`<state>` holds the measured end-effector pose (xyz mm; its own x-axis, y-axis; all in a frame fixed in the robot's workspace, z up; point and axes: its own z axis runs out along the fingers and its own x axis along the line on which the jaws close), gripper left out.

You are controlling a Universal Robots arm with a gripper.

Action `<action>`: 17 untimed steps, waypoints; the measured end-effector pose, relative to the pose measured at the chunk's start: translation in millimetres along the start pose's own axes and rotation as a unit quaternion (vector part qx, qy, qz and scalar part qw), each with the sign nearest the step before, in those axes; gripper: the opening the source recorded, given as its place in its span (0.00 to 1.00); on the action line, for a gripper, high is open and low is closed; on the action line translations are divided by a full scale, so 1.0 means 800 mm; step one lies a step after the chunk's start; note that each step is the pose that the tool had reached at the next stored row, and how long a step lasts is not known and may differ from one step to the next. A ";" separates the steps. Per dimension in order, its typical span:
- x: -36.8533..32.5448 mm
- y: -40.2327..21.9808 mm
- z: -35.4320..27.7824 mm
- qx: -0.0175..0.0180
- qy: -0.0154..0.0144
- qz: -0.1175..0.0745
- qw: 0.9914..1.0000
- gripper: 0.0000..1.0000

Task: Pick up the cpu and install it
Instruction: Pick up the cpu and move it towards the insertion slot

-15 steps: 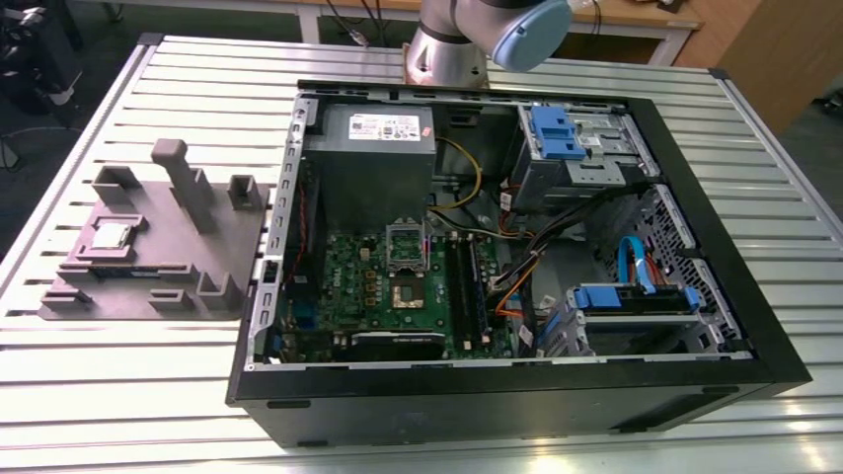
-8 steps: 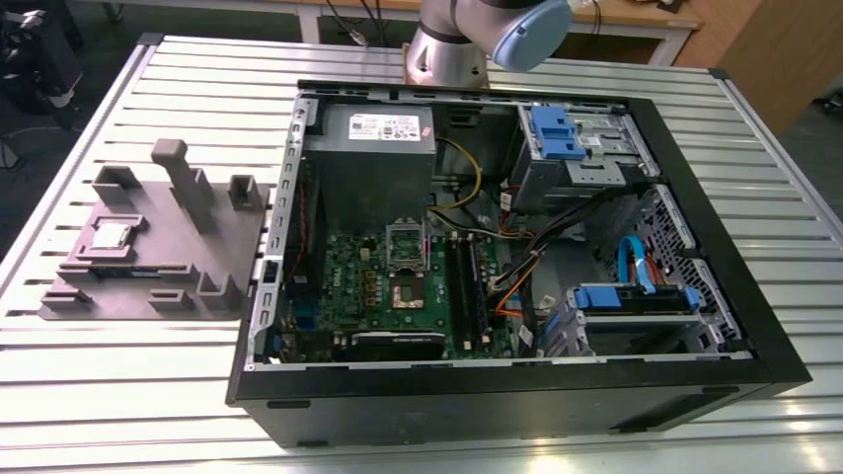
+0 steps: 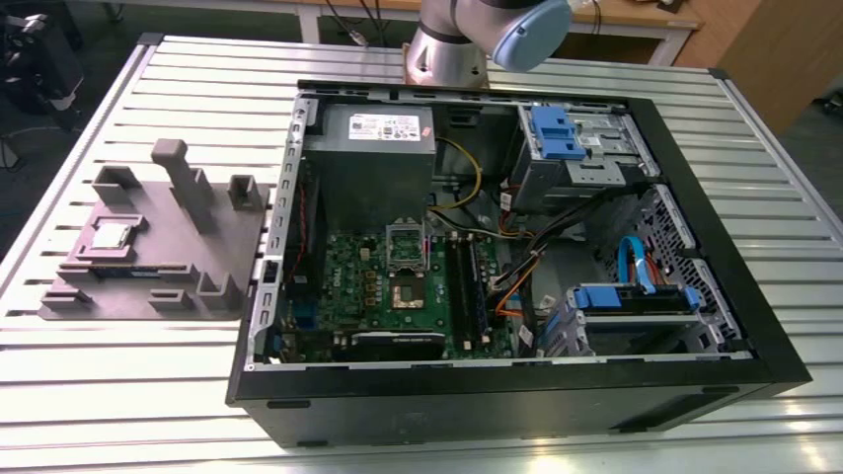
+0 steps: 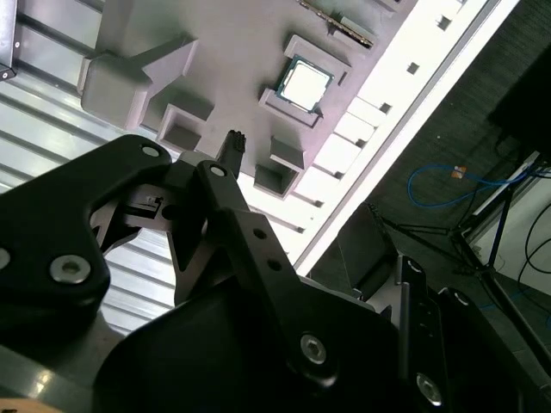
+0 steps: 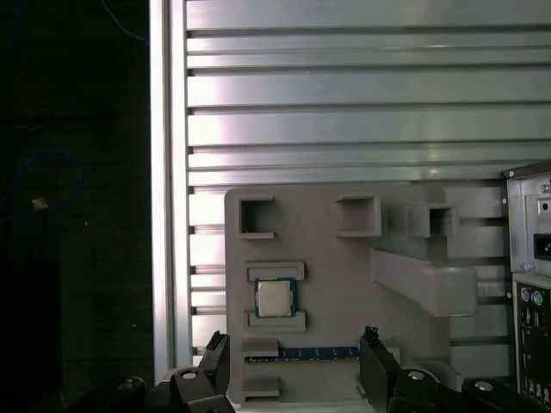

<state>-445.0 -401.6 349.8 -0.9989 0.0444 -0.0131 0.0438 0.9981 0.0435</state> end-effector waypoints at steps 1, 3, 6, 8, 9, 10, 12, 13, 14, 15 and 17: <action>0.0000 0.0000 0.0002 0.000 0.000 0.000 1.000 0.71; 0.0000 -0.0001 0.0006 0.000 0.000 0.000 1.000 0.71; 0.0000 -0.0001 0.0009 0.000 0.000 0.000 1.000 0.71; 0.0000 -0.0001 0.0012 0.000 0.000 0.000 1.000 0.71; 0.0000 -0.0001 0.0013 0.000 0.000 0.000 1.000 0.71; 0.0001 -0.0015 0.0112 0.000 0.000 0.000 1.000 0.71; 0.0002 -0.0019 0.0201 0.000 0.000 0.000 1.000 0.71; 0.0002 -0.0019 0.0203 0.000 0.000 0.000 1.000 0.71; 0.0002 -0.0019 0.0209 0.000 0.000 0.000 1.000 0.71; 0.0002 -0.0019 0.0214 0.000 0.000 0.000 1.000 0.71; 0.0003 -0.0020 0.0226 0.000 0.000 0.000 1.000 0.71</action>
<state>-445.0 -402.4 331.6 -0.9989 0.0445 -0.0132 0.0439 0.9981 0.0436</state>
